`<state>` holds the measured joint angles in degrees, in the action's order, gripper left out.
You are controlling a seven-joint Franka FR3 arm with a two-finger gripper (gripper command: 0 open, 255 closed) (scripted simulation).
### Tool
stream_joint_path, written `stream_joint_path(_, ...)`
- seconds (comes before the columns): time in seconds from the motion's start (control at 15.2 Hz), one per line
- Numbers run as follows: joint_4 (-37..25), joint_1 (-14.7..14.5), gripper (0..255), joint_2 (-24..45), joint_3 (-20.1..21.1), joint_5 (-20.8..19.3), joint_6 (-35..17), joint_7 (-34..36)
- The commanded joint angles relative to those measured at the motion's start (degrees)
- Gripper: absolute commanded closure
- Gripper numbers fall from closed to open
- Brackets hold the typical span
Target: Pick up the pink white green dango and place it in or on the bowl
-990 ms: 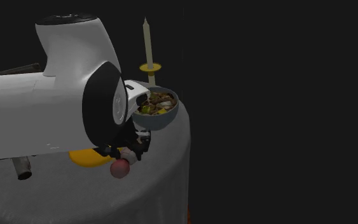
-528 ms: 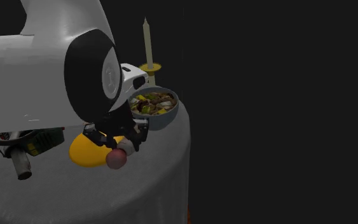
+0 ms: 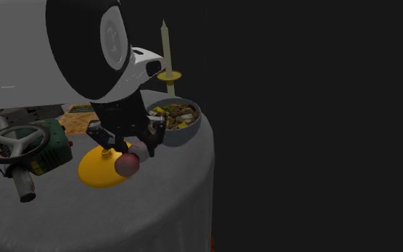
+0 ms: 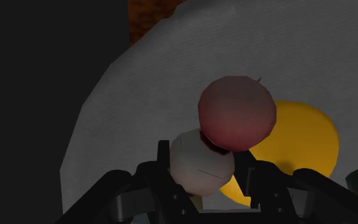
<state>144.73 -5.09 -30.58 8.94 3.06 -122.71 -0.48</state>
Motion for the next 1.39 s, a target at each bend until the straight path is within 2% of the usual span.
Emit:
stream_joint_path(0.0,-1.06,-0.05,255,-0.65,-0.05,0.02,1.73,0.04)
stream_joint_path(0.66,-7.75,0.07,255,-1.82,-0.54,-0.21,9.58,-0.15)
stream_joint_path(1.32,-28.38,2.96,255,20.63,-2.16,-3.26,7.86,-2.70)
